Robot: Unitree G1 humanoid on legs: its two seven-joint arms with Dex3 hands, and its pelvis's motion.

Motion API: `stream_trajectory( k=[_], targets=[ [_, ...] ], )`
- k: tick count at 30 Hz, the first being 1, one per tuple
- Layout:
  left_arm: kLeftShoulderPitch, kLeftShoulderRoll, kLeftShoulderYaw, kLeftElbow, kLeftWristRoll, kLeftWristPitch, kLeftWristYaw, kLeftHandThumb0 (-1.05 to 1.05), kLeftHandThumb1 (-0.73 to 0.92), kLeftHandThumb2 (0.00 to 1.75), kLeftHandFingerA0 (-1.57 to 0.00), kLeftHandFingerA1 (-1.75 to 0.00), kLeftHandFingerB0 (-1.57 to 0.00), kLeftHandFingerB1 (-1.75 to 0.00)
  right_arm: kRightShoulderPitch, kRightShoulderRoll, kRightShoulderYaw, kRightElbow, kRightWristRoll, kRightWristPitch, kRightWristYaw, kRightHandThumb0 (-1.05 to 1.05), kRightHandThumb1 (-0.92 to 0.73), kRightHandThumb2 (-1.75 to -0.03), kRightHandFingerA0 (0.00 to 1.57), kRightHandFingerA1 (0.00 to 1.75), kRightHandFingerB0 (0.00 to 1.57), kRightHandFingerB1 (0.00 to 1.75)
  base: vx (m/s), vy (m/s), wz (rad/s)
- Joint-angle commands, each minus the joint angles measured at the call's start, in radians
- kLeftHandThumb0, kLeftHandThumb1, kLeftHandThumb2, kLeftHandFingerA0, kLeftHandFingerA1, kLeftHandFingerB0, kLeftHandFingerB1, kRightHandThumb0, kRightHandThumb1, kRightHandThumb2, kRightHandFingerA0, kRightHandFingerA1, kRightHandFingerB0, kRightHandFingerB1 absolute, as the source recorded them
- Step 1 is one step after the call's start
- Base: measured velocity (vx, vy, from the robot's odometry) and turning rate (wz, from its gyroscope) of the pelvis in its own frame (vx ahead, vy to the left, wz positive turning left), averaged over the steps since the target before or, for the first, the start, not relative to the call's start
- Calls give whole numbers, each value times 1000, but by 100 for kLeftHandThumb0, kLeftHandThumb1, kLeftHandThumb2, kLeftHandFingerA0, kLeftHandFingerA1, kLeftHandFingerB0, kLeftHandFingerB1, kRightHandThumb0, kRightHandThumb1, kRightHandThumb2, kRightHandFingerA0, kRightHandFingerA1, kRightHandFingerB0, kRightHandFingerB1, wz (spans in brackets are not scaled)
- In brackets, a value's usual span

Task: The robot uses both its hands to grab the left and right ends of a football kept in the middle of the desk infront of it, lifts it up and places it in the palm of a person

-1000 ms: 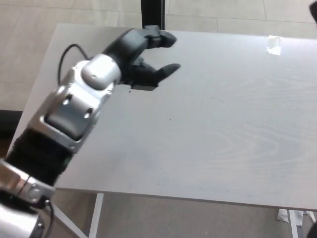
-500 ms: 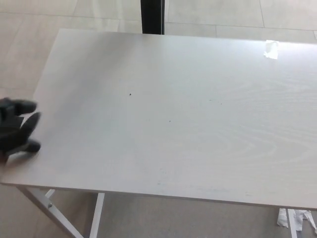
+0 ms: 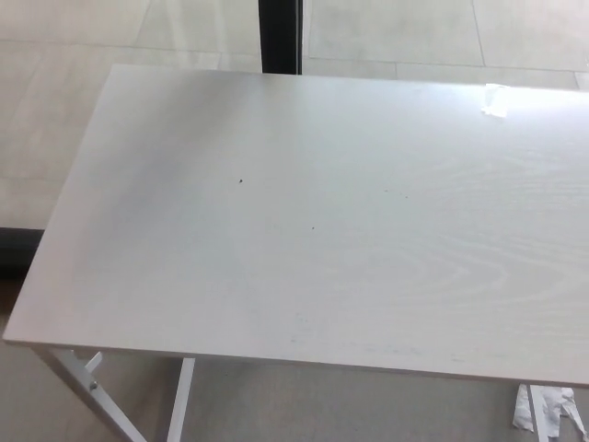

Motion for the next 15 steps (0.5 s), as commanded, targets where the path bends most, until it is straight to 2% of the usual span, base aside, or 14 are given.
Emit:
stream_trajectory(
  k=[1,2,3,5,6,7,8,9,10,11,12,13,14,15],
  targets=[
    [74,130,390,429,-200,-427,147,-75,81,64,-65,-97,-18,-63,5,-162,-117,273,18,-224,-197,-48,-71,-60,73,87,33,42,0,0,0],
    [61,123,375,406,-186,-390,153,-73,80,64,-67,-98,-16,-62,-17,-149,-101,245,8,-197,-228,-47,-69,-60,65,114,54,61,0,0,0],
    [52,117,368,391,-177,-359,153,-73,80,64,-67,-98,-16,-62,-37,-141,-94,229,3,-178,-258,-47,-69,-60,65,114,54,61,0,0,0],
    [43,88,267,402,-92,-340,152,-68,78,63,-72,-104,-33,-58,-124,-106,-73,177,2,-89,-366,-44,-70,-61,48,114,45,65,0,0,0],
    [54,59,255,400,-85,-342,145,-68,76,63,-75,-108,-35,-58,-141,-98,-66,205,0,-121,-368,-41,-73,-61,44,130,50,81,0,0,0],
    [73,19,209,417,-55,-346,139,-72,72,62,-71,-112,-36,-64,-141,-62,-59,248,-15,-181,-384,-42,-69,-64,74,152,56,73,0,0,0],
    [75,15,202,424,-51,-351,137,-72,72,62,-71,-112,-36,-64,-135,-59,-62,254,-15,-188,-385,-42,-69,-64,74,152,56,73,0,0,0],
    [78,2,189,431,-50,-332,123,-73,57,101,-74,-95,-33,-64,-123,-51,-63,276,-13,-205,-377,-43,-68,-62,73,140,42,51,0,0,0],
    [96,3,128,450,-8,-317,93,-75,74,63,-68,-92,-31,-60,-108,-32,-61,302,-3,-221,-349,-43,-68,-63,66,144,43,48,0,0,0],
    [110,8,115,447,-6,-298,62,-75,74,62,-70,-87,-20,-63,-86,-20,-37,304,-14,-214,-314,-48,-70,-61,60,131,32,39,0,0,0],
    [128,15,97,449,-1,-306,35,-75,75,62,-74,-89,-21,-62,-50,-13,-12,299,-21,-212,-260,-48,-69,-60,46,92,25,34,0,0,0],
    [131,27,82,477,2,-329,23,-72,78,62,-74,-86,-24,-58,-17,-20,28,311,-52,-252,-224,-50,-68,-60,64,91,31,32,0,0,0],
    [129,40,72,513,4,-348,13,-70,59,103,-79,-89,-24,-61,23,-34,84,335,-105,-319,-181,-52,-69,-61,64,81,34,32,0,0,0],
    [127,42,69,520,-1,-351,12,-70,59,103,-79,-89,-24,-61,33,-39,100,349,-109,-339,-163,-52,-69,-61,64,81,34,32,0,0,0]
  ],
)
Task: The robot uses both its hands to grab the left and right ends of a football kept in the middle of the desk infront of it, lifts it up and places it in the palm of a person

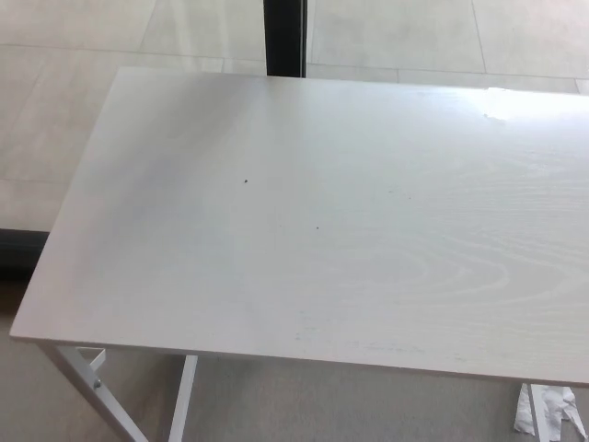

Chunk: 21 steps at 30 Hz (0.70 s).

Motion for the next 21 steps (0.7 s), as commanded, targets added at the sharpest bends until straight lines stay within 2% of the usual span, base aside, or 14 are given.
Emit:
stream_trajectory(
  k=[1,3,5,6,7,8,9,13,15,16,18,19,20,21],
  targets=[
    [33,30,-71,129,30,-174,-39,-73,78,64,-64,-86,-31,-60,92,-19,137,125,-106,-265,14,-61,-52,-88,75,87,29,48,0,0,0],
    [31,35,-92,135,37,-176,-45,-73,78,64,-64,-86,-31,-60,97,-31,168,165,-112,-298,20,-61,-52,-88,75,87,29,48,0,0,0],
    [32,39,-107,144,37,-199,-59,-73,77,63,-57,-86,-34,-58,115,-13,218,147,-153,-336,-12,-53,-62,-62,102,155,50,41,0,0,0],
    [34,37,-122,139,45,-203,-56,-72,77,63,-54,-84,-34,-57,125,1,217,111,-149,-335,-28,-61,-51,-81,103,136,51,53,0,0,0],
    [48,34,-133,130,43,-220,-87,-73,76,64,-44,-81,-26,-57,140,-2,259,88,-180,-349,-23,-58,-65,-60,86,77,59,42,0,0,0],
    [41,35,-126,141,28,-210,-97,-71,77,63,-39,-79,-22,-55,154,-5,272,82,-175,-354,5,-59,-65,-60,81,55,57,42,0,0,0],
    [36,35,-122,151,18,-209,-102,-71,77,62,-40,-79,-24,-55,169,-14,291,91,-174,-369,52,-60,-57,-90,66,62,47,54,0,0,0],
    [22,28,-70,188,-50,-213,-131,-73,72,61,-38,-80,-24,-58,259,-84,458,193,-235,-475,295,-71,-56,-91,65,58,39,48,0,0,0],
    [19,24,-44,187,-84,-219,-175,-78,55,93,-42,-76,-20,-60,293,-108,536,197,-255,-483,391,-75,-57,-92,57,55,32,46,0,0,0],
    [28,17,-46,169,-83,-224,-177,-79,72,62,-42,-80,-22,-56,314,-120,569,189,-269,-499,417,-82,-63,-95,56,53,28,44,0,0,0],
    [44,12,-77,147,-54,-244,-171,-81,75,62,-48,-81,-24,-56,387,-108,588,58,-248,-445,445,-76,-74,-64,58,41,34,31,0,0,0],
    [49,11,-88,135,-45,-240,-172,-80,75,63,-51,-80,-25,-56,406,-108,594,35,-241,-440,453,-79,-62,-97,49,54,28,45,0,0,0],
    [52,11,-102,129,-33,-248,-166,-79,79,64,-55,-76,-27,-52,414,-111,599,27,-237,-440,456,-76,-76,-64,53,41,34,31,0,0,0],
    [56,10,-120,123,-14,-260,-156,-79,79,64,-55,-76,-27,-52,423,-115,604,20,-233,-442,459,-76,-76,-64,53,41,34,31,0,0,0]
  ],
)
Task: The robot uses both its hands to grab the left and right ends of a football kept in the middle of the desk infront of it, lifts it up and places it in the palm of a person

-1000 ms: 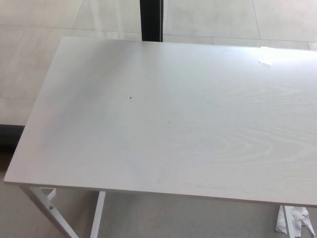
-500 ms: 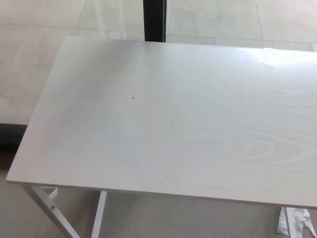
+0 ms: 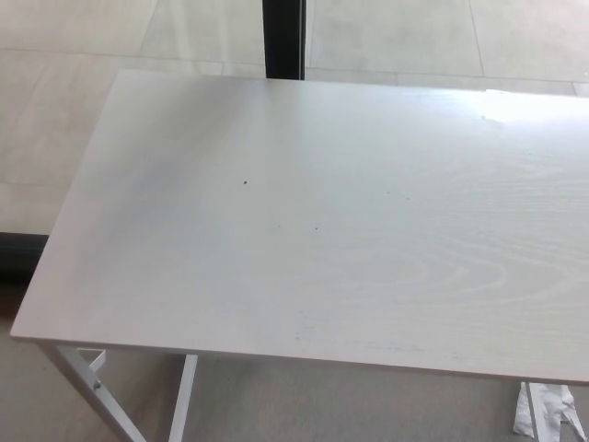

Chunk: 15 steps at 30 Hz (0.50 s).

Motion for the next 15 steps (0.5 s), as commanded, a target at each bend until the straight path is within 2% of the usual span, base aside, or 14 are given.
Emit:
stream_trajectory(
  k=[1,2,3,4,5,6,7,8,9,10,12,13,14,15],
  targets=[
    [35,1,-31,-31,-15,-155,-92,-80,77,63,-55,-76,-27,-54,192,-111,197,-107,-112,-212,333,-75,-77,-64,52,41,34,31,0,0,0],
    [41,-13,-45,-39,-6,-160,-87,-79,59,99,-61,-75,-31,-60,188,-135,205,-45,-119,-229,343,-75,-60,-96,46,54,27,45,0,0,0],
    [56,-19,-54,-52,1,-167,-88,-80,76,63,-65,-71,-34,-54,193,-143,210,-31,-119,-237,345,-75,-75,-63,55,41,33,31,0,0,0],
    [71,-25,-56,-60,1,-174,-91,-80,76,63,-65,-71,-34,-54,201,-149,211,-21,-115,-245,350,-75,-75,-63,55,41,33,31,0,0,0],
    [93,-37,-62,-72,3,-189,-97,-79,76,62,-68,-68,-39,-53,211,-161,207,-4,-110,-256,356,-71,-59,-96,48,55,29,46,0,0,0],
    [110,-50,-73,-85,9,-204,-103,-79,76,62,-68,-68,-39,-53,218,-172,205,11,-105,-266,357,-71,-59,-96,48,55,29,46,0,0,0],
    [109,-51,-72,-80,4,-205,-113,-79,74,62,-65,-70,-39,-53,224,-169,203,-1,-96,-267,354,-70,-72,-62,56,43,38,32,0,0,0],
    [106,-50,-71,-73,-3,-206,-124,-79,74,62,-65,-70,-39,-53,230,-164,200,-18,-88,-267,351,-70,-72,-62,56,43,38,32,0,0,0],
    [102,-46,-51,-61,-30,-207,-154,-79,71,61,-63,-71,-37,-53,219,-139,182,-63,-58,-248,324,-71,-73,-63,56,43,35,31,0,0,0],
    [97,-28,-23,-59,-64,-182,-184,-82,73,62,-60,-74,-31,-55,166,-132,178,-45,-44,-242,286,-79,-63,-98,48,54,20,43,0,0,0],
    [83,-15,-22,-59,-69,-174,-188,-82,73,62,-60,-74,-31,-55,155,-121,184,-49,-39,-244,278,-79,-63,-98,48,54,20,43,0,0,0],
    [66,4,-8,-51,-84,-161,-196,-83,72,62,-50,-74,-25,-54,124,-108,179,-58,-20,-221,264,-83,-64,-98,40,53,17,42,0,0,0],
    [26,42,24,-20,-117,-154,-227,-86,73,62,-50,-75,-22,-54,48,-94,172,-66,11,-176,233,-83,-64,-100,33,52,11,41,0,0,0],
    [9,55,39,-5,-127,-162,-232,-94,59,99,-52,-77,-20,-58,25,-91,177,-74,12,-156,222,-89,-68,-103,27,49,7,36,0,0,0]
  ],
)
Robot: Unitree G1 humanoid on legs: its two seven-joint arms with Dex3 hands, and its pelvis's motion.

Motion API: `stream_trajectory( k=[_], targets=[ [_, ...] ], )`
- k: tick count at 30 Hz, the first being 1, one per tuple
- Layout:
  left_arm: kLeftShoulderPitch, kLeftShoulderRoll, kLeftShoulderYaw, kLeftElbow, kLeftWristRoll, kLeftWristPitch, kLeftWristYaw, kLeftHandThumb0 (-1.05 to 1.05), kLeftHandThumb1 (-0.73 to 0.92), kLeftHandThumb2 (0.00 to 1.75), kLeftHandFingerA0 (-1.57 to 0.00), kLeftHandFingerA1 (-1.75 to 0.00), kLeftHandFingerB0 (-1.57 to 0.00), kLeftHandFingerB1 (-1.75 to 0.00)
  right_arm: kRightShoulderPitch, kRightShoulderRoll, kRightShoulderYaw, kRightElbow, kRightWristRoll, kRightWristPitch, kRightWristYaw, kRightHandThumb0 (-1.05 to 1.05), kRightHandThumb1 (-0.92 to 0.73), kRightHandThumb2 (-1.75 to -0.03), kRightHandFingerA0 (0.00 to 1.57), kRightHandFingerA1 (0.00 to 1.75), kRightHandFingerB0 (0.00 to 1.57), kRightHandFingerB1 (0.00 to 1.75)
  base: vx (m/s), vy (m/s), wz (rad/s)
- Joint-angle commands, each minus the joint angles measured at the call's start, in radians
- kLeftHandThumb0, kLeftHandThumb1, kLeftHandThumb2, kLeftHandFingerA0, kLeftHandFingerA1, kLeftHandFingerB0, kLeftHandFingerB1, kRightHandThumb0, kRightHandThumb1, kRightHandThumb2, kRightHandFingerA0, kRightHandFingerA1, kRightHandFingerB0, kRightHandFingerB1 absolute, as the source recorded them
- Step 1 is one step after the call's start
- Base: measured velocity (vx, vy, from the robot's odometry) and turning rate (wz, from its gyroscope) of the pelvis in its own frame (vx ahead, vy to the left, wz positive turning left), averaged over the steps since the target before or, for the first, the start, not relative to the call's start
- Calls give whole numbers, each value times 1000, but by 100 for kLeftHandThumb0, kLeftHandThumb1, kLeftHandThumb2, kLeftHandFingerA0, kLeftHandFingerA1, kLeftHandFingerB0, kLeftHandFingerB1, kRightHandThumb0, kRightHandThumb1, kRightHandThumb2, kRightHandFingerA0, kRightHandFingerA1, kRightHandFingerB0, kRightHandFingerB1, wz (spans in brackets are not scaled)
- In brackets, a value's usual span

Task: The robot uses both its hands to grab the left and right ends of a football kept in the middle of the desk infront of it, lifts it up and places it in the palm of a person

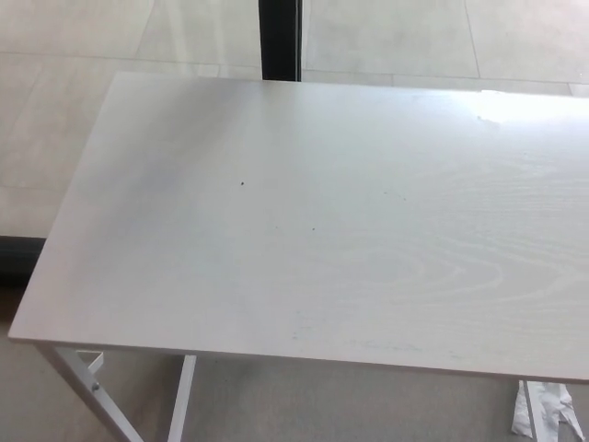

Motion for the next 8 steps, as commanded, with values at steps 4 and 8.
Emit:
stream_trajectory(
  k=[4,8],
  targets=[
    [-97,80,138,-21,-163,-79,-149,-94,79,64,-50,-80,-20,-57,-207,34,-25,-155,130,181,-53,-83,-64,-101,25,52,8,38,0,0,0],
    [-67,32,136,-107,-163,-66,-150,-92,77,63,-60,-75,-27,-55,-246,34,-57,-165,161,248,-73,-78,-63,-96,25,56,5,35,0,0,0]
  ],
)
